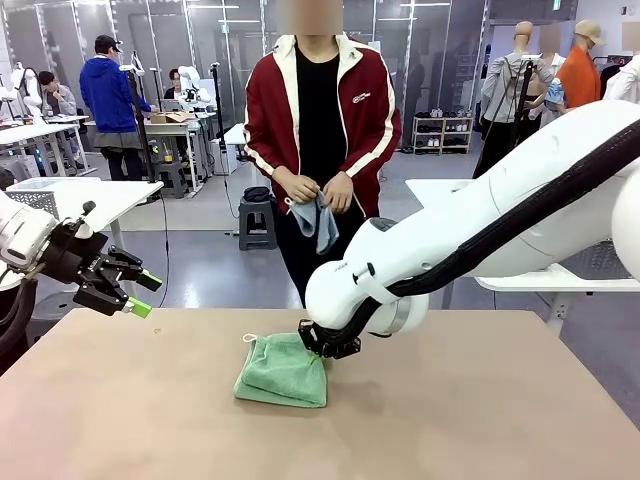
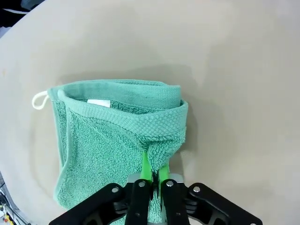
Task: Fold the towels and place them in the basket.
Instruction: Place the folded Towel with hook on the right side of the table.
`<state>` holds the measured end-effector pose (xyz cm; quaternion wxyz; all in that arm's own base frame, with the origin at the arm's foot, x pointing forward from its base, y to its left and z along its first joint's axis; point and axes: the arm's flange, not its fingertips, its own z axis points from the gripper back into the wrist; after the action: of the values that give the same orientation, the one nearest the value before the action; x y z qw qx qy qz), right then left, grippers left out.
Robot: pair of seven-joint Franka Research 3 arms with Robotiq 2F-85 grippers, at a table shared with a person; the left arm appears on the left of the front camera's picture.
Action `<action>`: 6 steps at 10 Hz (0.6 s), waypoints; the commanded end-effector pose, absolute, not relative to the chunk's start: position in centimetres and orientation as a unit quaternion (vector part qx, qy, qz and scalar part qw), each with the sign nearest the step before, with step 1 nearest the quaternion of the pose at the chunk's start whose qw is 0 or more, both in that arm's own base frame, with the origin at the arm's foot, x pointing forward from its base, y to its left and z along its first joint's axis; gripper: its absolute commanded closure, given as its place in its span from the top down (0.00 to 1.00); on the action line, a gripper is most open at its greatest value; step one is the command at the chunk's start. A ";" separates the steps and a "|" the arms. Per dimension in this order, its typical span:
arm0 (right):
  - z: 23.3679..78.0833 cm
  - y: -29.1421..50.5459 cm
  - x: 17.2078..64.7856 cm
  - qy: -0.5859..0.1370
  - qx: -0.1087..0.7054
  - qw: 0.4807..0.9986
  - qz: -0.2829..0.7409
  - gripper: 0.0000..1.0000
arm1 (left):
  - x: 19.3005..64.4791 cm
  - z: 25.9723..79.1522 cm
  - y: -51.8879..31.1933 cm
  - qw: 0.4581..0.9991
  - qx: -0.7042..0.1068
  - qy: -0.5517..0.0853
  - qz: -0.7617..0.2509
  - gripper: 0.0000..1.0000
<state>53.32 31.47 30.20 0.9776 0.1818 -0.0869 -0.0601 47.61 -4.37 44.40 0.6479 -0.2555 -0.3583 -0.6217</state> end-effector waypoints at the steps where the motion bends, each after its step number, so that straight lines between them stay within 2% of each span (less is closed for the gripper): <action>1: 30.0 31.7 53.3 -0.096 0.184 0.976 -0.059 0.00 | 47.5 44.5 -4.4 0.646 -0.256 -0.360 -0.622 0.81; 6: 30.0 31.7 53.3 -0.096 0.184 0.976 -0.059 0.00 | 47.5 44.5 -4.4 0.646 -0.256 -0.360 -0.622 0.81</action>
<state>53.29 31.52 30.23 0.9776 0.1819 -0.0878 -0.0596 47.61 -4.37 44.40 0.6479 -0.2555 -0.3583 -0.6217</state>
